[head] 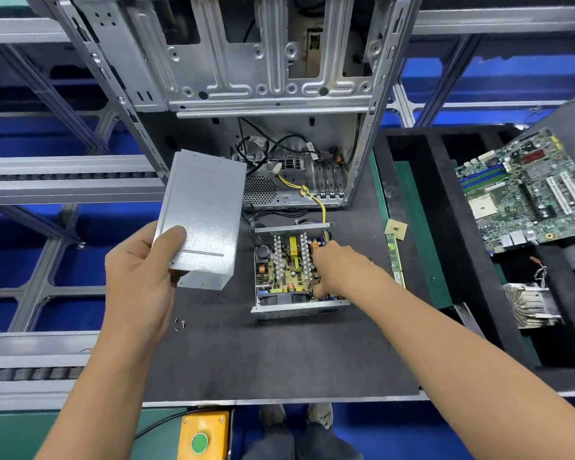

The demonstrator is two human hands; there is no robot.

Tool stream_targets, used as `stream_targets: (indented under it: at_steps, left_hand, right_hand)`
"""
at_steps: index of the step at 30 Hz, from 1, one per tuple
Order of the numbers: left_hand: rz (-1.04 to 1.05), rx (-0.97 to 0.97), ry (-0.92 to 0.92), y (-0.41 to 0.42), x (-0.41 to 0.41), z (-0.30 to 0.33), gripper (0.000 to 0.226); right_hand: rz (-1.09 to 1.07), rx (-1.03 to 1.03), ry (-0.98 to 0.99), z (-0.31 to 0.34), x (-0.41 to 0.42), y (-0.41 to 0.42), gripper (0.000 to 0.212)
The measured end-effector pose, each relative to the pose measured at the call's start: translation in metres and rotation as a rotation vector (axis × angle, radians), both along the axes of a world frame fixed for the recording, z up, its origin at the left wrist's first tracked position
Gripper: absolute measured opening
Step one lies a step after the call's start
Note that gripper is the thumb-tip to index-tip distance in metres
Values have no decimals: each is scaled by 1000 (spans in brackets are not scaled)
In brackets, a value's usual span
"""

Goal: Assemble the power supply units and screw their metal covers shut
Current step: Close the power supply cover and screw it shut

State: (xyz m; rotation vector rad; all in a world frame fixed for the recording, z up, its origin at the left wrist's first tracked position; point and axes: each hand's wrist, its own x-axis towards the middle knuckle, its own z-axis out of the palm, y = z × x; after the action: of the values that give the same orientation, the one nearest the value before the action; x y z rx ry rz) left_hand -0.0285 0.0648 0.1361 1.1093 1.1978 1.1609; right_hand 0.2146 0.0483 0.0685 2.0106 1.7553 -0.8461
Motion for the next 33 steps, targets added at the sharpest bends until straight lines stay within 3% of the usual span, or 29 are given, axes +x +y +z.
stream_targets:
  at_steps: [8,17,23,27,30,33]
  left_hand:
    - [-18,-5,-9,-3,-1,0,22]
    - [-15,0,0,-4,-5,-5,23]
    - [-10,5,-9,-6,-5,-5,23]
    - [-18,8,-8,-7,-6,-6,20]
    - [-17,5,-27,-8,-6,-7,17]
    - [-20,-3,-39,-7,-5,-11,19]
  right_hand:
    - [176,63,-23,3,6,1,22]
    - [37,49,65,-4,17,-2,30]
    - [393,192,-119,0,16,-1,34]
    - [638,342,-113,-5,27,-15,21]
    - [620,385,26,-8,35,-25,14]
    - [581,420,75,-12,42,-33,21]
